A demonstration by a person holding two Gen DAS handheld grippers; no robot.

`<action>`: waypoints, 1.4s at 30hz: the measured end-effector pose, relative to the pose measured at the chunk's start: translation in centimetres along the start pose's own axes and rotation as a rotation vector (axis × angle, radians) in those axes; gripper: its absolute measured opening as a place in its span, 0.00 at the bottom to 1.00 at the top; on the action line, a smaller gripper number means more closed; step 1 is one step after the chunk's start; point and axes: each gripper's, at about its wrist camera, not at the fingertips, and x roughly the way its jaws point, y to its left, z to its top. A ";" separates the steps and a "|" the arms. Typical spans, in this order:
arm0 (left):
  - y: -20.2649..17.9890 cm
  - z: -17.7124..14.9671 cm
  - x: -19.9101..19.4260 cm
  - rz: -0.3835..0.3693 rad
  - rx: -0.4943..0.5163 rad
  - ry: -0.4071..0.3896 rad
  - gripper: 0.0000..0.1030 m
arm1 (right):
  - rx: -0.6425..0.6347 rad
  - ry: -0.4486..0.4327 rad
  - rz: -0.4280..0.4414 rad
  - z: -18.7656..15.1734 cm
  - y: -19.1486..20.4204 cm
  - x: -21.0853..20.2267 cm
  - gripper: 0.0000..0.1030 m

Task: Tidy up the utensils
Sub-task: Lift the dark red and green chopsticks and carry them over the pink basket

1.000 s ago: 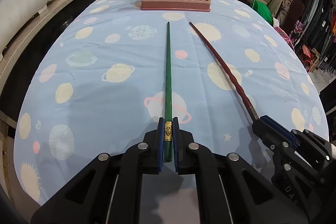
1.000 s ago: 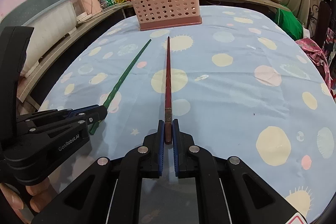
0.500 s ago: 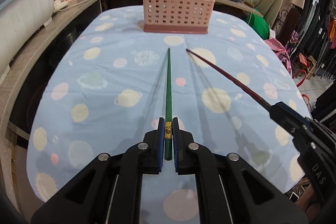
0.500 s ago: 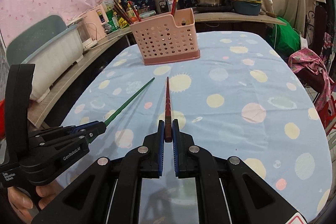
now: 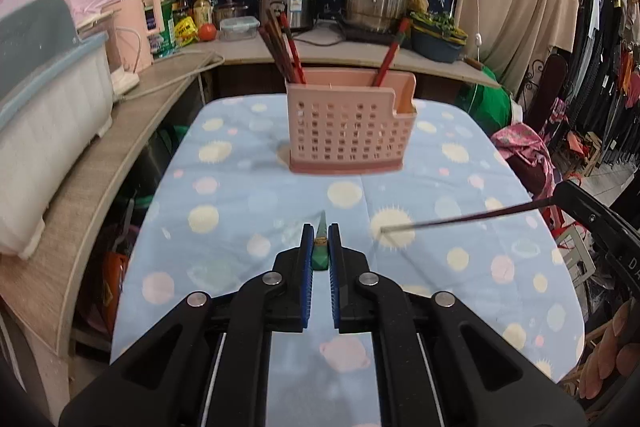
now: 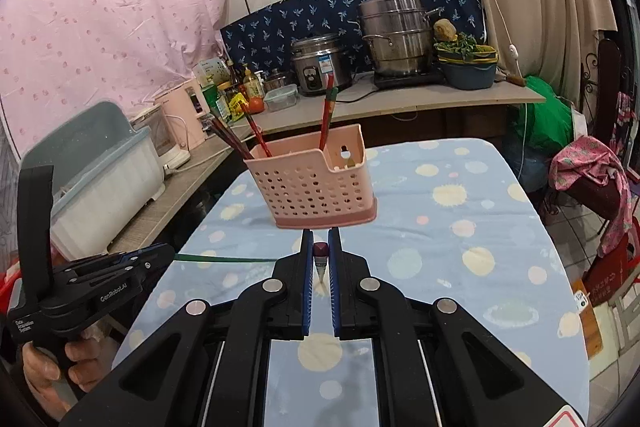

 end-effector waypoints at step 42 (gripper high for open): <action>-0.8 22.6 1.8 0.034 0.011 -0.346 0.07 | 0.001 -0.243 0.084 19.6 1.1 10.3 0.07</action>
